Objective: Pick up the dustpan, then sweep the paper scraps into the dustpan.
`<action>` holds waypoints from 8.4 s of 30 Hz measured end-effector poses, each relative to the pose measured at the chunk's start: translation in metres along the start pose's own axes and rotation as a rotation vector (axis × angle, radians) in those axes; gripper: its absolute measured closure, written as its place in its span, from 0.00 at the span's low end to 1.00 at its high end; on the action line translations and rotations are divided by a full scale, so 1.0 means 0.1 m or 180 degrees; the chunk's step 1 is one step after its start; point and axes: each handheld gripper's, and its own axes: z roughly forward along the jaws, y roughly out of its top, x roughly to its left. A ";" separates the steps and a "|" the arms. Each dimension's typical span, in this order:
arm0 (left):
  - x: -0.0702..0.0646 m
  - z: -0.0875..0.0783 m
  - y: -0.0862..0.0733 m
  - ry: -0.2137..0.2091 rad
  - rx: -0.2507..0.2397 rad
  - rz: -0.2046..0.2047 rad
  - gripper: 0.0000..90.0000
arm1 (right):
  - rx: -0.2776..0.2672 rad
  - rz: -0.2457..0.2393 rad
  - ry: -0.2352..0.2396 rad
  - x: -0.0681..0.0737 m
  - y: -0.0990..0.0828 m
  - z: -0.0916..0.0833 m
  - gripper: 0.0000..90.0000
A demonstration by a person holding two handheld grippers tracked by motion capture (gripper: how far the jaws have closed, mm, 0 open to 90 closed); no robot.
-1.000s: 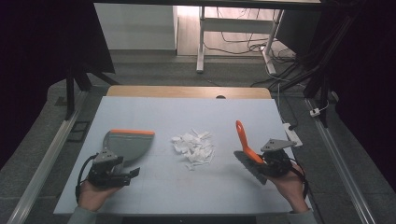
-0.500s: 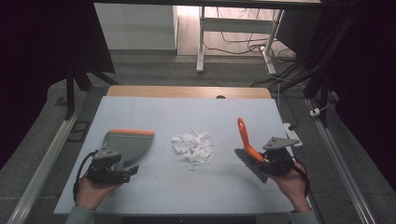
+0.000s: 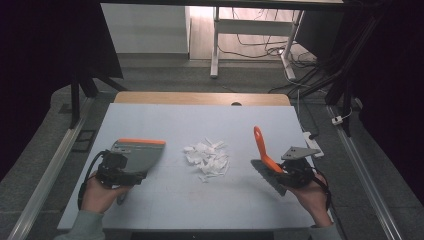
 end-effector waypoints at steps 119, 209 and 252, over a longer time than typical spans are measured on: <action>0.65 0.14 -0.25 -0.0958 -0.0622 -0.0088 0.68 | -0.0030 -0.0057 -0.0180 0.01 0.03 0.00 0.78; 0.11 0.26 -0.37 -0.1312 0.0420 0.1208 0.68 | -0.0100 -0.0067 -0.0007 0.08 0.38 0.36 0.78; 0.05 0.40 -0.27 -0.1422 0.0599 0.1346 0.68 | 0.0198 0.0242 -0.0332 -0.16 0.91 1.25 0.78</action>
